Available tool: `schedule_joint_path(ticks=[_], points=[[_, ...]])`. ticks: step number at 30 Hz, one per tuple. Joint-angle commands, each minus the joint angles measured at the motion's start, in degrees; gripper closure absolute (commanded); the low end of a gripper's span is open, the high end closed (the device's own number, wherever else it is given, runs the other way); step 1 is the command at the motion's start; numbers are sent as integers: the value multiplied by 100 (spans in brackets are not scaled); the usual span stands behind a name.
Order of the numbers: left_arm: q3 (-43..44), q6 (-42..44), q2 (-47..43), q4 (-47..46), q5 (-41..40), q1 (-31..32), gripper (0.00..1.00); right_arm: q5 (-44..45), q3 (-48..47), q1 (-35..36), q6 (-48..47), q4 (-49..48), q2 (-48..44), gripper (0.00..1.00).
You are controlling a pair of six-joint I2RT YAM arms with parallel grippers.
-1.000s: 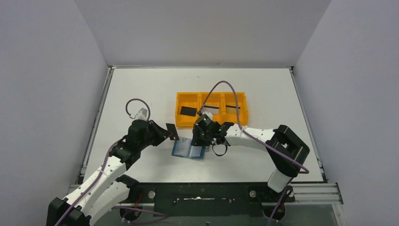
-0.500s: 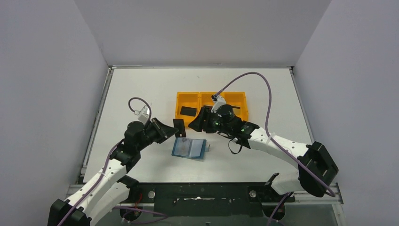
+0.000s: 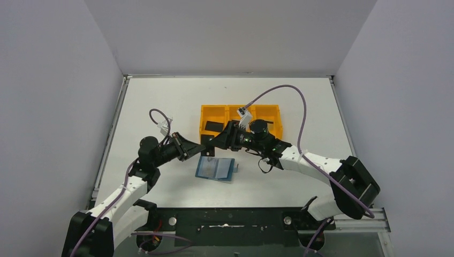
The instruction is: Take the credit cards out of the card holder
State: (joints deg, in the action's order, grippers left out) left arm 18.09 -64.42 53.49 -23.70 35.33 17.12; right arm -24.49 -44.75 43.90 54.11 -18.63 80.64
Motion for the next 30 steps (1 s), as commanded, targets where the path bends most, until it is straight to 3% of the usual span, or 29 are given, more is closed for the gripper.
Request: schedule_joint_path(ticks=[1, 6, 11, 16, 23, 24, 30], points=[[27, -162, -98, -931, 589, -54, 100, -413, -97, -91, 242, -745, 192, 45], [10, -198, -179, -945, 715, -152, 100, -652, -115, -101, 505, -1202, 376, 52], [45, -219, -143, -974, 892, -375, 100, -794, -94, -125, 573, -1395, 353, 77], [37, -265, -38, -1136, 999, -489, 100, -1339, 10, -154, 974, -2186, 496, 84], [-36, -392, -19, -1319, 1032, -518, 100, -1271, 54, -181, 997, -2207, 423, 94], [-47, -403, -23, -1321, 1040, -530, 97, -1269, 48, -187, 994, -2188, 412, 95], [2, -336, -54, -1190, 1094, -621, 58, -1045, 61, -239, 838, -1784, 256, 99]])
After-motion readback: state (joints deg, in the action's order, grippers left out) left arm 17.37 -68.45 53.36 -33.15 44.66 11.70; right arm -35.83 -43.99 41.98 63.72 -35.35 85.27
